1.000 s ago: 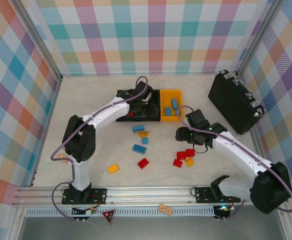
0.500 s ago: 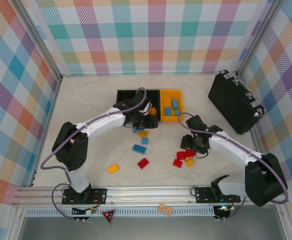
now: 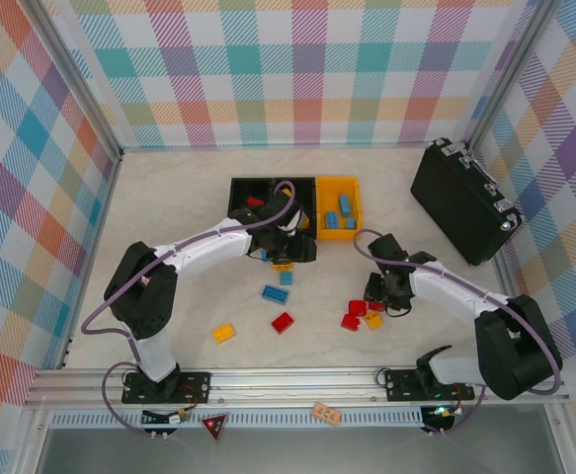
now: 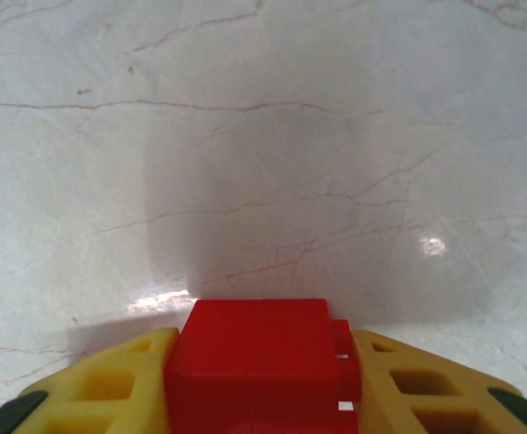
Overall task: Sort the legos into containers by color
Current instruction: Pick up the lego from the bottom-right of the table, then place the lego in the container.
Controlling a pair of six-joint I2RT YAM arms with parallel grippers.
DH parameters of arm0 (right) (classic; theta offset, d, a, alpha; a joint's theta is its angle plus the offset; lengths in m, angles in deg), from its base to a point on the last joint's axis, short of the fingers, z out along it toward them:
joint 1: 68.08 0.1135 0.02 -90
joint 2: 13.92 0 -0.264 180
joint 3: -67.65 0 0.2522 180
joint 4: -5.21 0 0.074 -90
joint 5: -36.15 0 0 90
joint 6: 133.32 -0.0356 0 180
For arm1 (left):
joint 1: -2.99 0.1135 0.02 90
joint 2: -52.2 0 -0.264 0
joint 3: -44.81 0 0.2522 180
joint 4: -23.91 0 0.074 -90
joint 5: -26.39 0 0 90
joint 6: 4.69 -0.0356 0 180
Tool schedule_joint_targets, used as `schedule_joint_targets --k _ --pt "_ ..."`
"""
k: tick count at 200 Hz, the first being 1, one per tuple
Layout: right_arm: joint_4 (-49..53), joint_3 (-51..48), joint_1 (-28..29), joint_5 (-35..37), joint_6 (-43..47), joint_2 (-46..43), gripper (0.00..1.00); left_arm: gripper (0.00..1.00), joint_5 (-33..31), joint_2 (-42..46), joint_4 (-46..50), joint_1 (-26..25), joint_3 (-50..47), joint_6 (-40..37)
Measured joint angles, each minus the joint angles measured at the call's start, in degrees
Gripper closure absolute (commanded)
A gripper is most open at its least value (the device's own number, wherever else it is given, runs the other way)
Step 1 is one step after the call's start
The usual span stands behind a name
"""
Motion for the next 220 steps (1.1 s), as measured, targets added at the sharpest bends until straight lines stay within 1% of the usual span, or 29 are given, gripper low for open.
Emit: schedule_joint_targets --k 49,75,94,134,178,220 --pt "1.1 1.8 -0.2 -0.2 0.7 -0.5 0.68 0.45 -0.9 0.5 -0.9 0.1 -2.2 2.1" --pt "1.3 7.3 -0.2 -1.3 2.0 -0.4 0.68 0.45 -1.6 4.1 -1.4 1.0 -6.8 3.9" --pt "0.5 12.6 -0.2 -2.7 3.2 1.3 0.68 0.46 -2.4 8.2 -1.6 2.7 -10.5 5.3" --pt "-1.0 24.7 1.5 -4.7 5.8 11.0 0.68 0.46 -5.3 16.3 -1.5 7.4 -17.7 8.0" --pt "-1.7 39.4 6.8 -6.8 8.4 22.8 0.68 0.45 -7.1 21.7 -1.3 12.0 -24.7 11.4" --pt "-1.5 52.9 10.5 -8.7 10.4 32.1 0.68 0.45 -8.1 27.1 -1.3 16.9 -30.9 14.8"
